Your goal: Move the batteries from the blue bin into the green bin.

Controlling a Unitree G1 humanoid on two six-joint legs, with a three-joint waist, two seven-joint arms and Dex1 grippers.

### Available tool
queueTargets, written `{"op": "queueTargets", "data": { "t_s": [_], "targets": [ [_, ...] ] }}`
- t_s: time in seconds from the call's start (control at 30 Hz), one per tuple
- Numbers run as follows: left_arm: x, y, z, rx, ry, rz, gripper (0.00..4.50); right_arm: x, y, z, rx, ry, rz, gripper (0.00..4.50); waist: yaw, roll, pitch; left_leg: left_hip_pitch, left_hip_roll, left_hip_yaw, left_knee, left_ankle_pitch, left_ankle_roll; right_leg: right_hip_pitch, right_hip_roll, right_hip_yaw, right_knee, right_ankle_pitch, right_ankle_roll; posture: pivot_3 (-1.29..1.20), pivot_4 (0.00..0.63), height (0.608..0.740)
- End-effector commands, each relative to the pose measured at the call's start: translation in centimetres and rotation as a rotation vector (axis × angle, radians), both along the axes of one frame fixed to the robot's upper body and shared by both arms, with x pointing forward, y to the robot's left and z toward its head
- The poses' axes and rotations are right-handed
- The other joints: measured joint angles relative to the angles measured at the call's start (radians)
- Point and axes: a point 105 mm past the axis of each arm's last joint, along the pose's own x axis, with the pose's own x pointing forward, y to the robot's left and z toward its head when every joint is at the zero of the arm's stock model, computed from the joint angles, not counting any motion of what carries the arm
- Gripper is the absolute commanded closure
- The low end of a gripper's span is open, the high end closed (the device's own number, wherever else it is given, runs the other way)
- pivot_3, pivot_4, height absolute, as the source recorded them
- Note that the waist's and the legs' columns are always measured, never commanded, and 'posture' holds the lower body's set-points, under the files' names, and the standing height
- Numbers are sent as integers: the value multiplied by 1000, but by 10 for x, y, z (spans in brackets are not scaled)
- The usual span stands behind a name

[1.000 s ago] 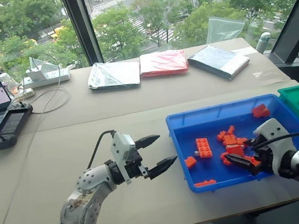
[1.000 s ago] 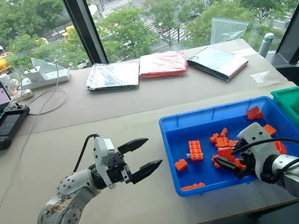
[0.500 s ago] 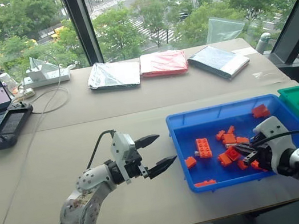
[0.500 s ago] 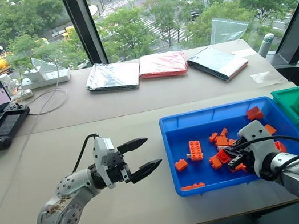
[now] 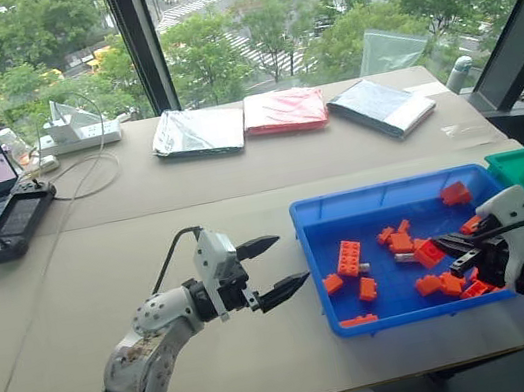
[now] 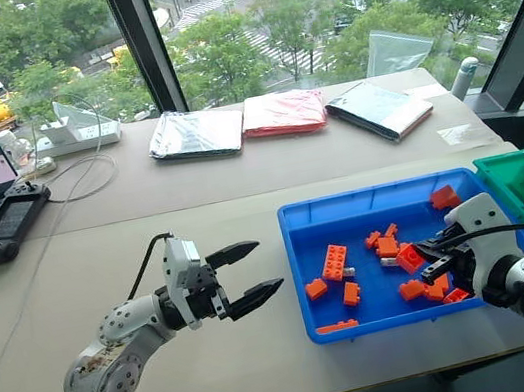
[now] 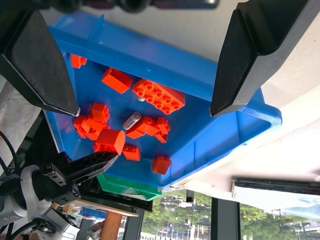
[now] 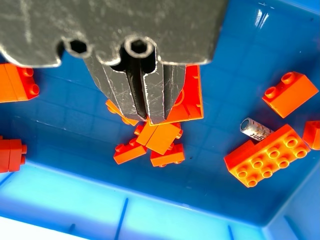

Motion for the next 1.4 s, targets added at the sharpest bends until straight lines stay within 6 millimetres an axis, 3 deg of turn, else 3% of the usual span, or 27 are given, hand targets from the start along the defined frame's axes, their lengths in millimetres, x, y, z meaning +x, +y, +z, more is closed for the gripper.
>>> {"op": "queueTargets", "data": {
  "t_s": [0.03,0.13,0.27,0.33,0.37,0.4,0.53,0.67,0.77,0.97,1.07,1.4],
  "targets": [
    [-1,0,9,-8,-32,-14,0,12,-40,24,-85,-120,-198,4479,1,0,0,0,0,0,0,0,0,0,0,0,0,0,0,0,150,740],
    [-2,-1,8,-8,-31,-17,0,21,-64,33,-110,-173,-352,4479,-1,0,0,0,-1,1,0,0,0,0,0,0,0,0,0,0,150,740],
    [-2,0,8,-8,-29,-17,0,25,-73,35,-130,-199,-424,4479,-1,0,0,0,0,0,-1,0,0,-1,1,0,0,0,0,0,150,740],
    [-2,0,8,-7,-30,-17,0,27,-69,36,-138,-214,-403,3804,-2,0,0,0,0,0,-1,0,0,-1,0,0,0,0,0,0,150,740],
    [-2,0,8,-6,-30,-16,0,27,-65,38,-145,-222,-379,3721,-2,0,0,0,0,1,-1,0,0,-1,0,0,0,0,0,0,150,740],
    [-2,0,8,-6,-30,-15,0,27,-60,38,-143,-221,-353,3240,-2,0,0,0,-1,1,-1,0,0,-1,0,0,0,0,0,0,150,740],
    [-1,1,9,-3,-31,-12,0,25,-27,43,-100,-218,-169,1905,-2,0,0,0,0,0,-1,0,0,-1,0,0,0,0,0,0,150,740],
    [-1,-1,9,-6,-28,-10,0,14,22,41,-62,-178,114,1905,-3,0,0,0,0,0,-1,0,0,-1,0,0,0,0,0,0,150,740],
    [-1,-1,8,-8,-27,-6,0,0,48,16,-75,-40,301,1905,-2,0,0,0,0,0,-1,0,0,0,0,0,0,0,0,0,150,740],
    [0,-1,8,-8,-27,-1,0,2,43,-15,-118,103,352,1905,-1,0,0,0,0,0,1,0,0,0,-1,0,0,0,0,0,150,740],
    [-1,0,8,-8,-28,12,0,14,29,-27,-169,134,321,1905,-2,0,0,0,0,0,1,0,0,0,0,0,0,0,0,0,150,740],
    [-4,5,6,0,-29,36,0,30,22,-28,-214,104,314,1905,-1,0,0,0,0,0,0,0,0,0,-1,0,0,0,0,0,150,740]
  ]
}}
